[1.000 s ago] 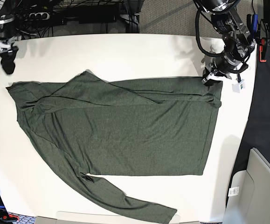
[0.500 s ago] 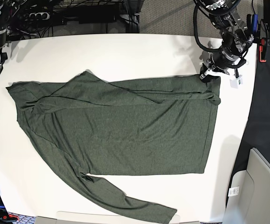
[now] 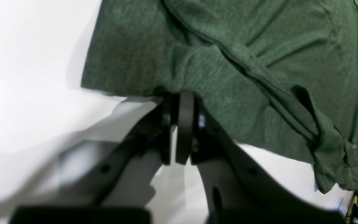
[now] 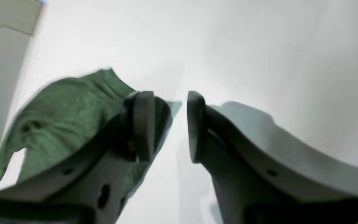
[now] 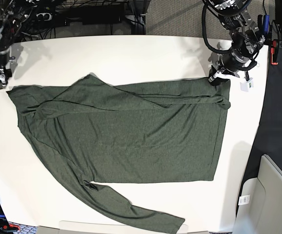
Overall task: Fold the T-shirt properly
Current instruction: 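Move the right gripper back down to the shirt's shoulder corner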
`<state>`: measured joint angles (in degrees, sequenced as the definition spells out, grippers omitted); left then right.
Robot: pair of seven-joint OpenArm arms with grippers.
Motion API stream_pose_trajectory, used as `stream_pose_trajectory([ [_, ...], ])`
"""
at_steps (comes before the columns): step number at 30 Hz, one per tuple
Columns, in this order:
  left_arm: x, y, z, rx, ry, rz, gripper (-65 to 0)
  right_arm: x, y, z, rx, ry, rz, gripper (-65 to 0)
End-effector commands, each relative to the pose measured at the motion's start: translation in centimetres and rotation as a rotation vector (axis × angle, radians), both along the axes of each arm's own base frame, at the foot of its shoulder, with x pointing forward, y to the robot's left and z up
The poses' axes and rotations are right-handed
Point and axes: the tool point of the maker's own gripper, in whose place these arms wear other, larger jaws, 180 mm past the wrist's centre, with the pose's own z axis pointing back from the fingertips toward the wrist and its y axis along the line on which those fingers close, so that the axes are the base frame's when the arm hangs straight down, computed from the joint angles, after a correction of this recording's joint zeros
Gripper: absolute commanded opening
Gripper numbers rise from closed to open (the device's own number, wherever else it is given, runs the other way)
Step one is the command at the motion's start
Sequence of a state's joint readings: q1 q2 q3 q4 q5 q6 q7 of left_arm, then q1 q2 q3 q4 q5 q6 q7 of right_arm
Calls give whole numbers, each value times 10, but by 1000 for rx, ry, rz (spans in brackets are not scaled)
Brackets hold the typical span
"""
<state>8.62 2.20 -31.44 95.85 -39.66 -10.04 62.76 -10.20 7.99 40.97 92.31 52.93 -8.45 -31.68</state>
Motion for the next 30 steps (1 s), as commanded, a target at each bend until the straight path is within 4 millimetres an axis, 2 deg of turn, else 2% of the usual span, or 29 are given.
stream_pose_trajectory([
  [1, 0, 3, 3, 16, -2, -3, -650, 9, -4, 11, -19, -29, -3, -464],
  [5, 1, 3, 4, 16, -3, -2, -650, 18, 2, 1, 16, -10, -13, -464],
  [9, 1, 3, 4, 16, -3, -2, -650, 32, 15, -1, 29, -11, 23, -464],
  [14, 1, -4, 3, -1, -5, 3, -650, 41, 29, -14, 71, -2, 40, -464],
  [28, 2, -4, 3, -1, -9, 3, -650, 51, 32, -36, 141, 27, 26, -469],
  [30, 2, -4, 3, -1, -9, 3, -650, 51, 32, -37, 144, 28, 27, -491],
])
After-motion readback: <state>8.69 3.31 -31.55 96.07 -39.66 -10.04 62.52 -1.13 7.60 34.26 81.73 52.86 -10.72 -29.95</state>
